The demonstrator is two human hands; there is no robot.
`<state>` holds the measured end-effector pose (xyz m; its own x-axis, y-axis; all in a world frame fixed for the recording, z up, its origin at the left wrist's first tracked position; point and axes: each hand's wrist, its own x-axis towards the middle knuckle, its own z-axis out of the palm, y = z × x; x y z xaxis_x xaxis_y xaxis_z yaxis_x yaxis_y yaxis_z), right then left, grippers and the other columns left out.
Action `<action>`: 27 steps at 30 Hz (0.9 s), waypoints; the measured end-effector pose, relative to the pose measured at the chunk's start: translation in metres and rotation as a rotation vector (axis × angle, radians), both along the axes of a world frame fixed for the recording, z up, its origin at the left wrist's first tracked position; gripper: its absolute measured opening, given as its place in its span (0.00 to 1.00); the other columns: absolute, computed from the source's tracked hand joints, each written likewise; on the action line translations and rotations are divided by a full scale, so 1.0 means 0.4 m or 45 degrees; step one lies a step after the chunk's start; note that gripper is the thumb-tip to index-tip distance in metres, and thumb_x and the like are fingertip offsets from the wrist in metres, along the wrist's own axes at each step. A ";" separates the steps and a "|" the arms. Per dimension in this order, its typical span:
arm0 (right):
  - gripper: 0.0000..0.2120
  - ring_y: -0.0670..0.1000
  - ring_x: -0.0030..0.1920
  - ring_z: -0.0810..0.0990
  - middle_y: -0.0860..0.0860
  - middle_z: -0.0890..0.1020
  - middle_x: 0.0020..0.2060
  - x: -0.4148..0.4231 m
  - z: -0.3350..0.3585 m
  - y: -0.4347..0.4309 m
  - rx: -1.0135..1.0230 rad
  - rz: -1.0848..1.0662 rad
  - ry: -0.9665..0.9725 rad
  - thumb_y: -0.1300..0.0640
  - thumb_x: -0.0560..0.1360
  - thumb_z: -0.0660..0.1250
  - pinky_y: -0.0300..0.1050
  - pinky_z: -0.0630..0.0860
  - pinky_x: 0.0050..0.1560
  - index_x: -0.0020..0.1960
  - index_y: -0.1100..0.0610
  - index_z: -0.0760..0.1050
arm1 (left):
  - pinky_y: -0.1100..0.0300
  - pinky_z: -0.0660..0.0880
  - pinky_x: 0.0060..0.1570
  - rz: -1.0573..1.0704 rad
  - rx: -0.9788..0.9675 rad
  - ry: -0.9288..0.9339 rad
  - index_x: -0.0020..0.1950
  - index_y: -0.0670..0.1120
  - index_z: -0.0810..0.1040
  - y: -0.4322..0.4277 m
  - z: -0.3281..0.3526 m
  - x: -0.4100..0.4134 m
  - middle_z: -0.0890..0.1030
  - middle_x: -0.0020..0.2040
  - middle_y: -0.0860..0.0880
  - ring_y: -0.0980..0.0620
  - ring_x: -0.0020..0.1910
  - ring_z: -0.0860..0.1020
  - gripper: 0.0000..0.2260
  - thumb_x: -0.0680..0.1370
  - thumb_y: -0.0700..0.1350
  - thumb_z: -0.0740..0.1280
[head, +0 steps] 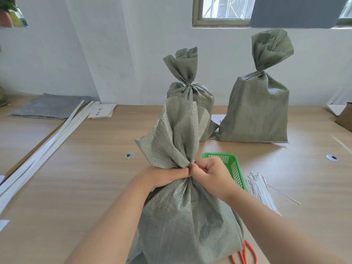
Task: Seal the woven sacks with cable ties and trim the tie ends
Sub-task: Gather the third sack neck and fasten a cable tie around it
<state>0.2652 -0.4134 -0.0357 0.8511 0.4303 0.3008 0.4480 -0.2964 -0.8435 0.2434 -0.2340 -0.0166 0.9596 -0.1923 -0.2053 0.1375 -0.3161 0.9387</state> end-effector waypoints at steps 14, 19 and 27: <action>0.21 0.42 0.26 0.56 0.42 0.58 0.23 -0.018 -0.008 -0.008 0.153 -0.046 0.133 0.62 0.70 0.64 0.37 0.53 0.27 0.25 0.51 0.57 | 0.69 0.74 0.58 -0.137 0.117 -0.002 0.53 0.59 0.82 0.011 0.018 0.002 0.83 0.52 0.63 0.69 0.53 0.79 0.08 0.76 0.49 0.74; 0.20 0.45 0.26 0.57 0.49 0.59 0.24 -0.009 -0.006 -0.008 0.199 -0.033 0.267 0.56 0.70 0.65 0.40 0.53 0.28 0.25 0.54 0.59 | 0.63 0.74 0.61 -0.078 0.122 0.004 0.53 0.59 0.81 0.007 0.012 0.007 0.82 0.55 0.60 0.63 0.56 0.79 0.08 0.76 0.50 0.75; 0.20 0.46 0.25 0.57 0.47 0.62 0.23 0.017 0.003 -0.038 0.208 0.110 0.492 0.56 0.78 0.63 0.39 0.54 0.27 0.28 0.55 0.64 | 0.66 0.76 0.54 0.043 0.051 -0.003 0.48 0.56 0.85 0.003 -0.002 0.002 0.86 0.47 0.60 0.64 0.50 0.82 0.05 0.75 0.46 0.75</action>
<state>0.2719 -0.4285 -0.0343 0.8776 0.4780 0.0367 0.1069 -0.1205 -0.9869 0.2443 -0.2328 -0.0176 0.9660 -0.1515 -0.2097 0.1462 -0.3489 0.9257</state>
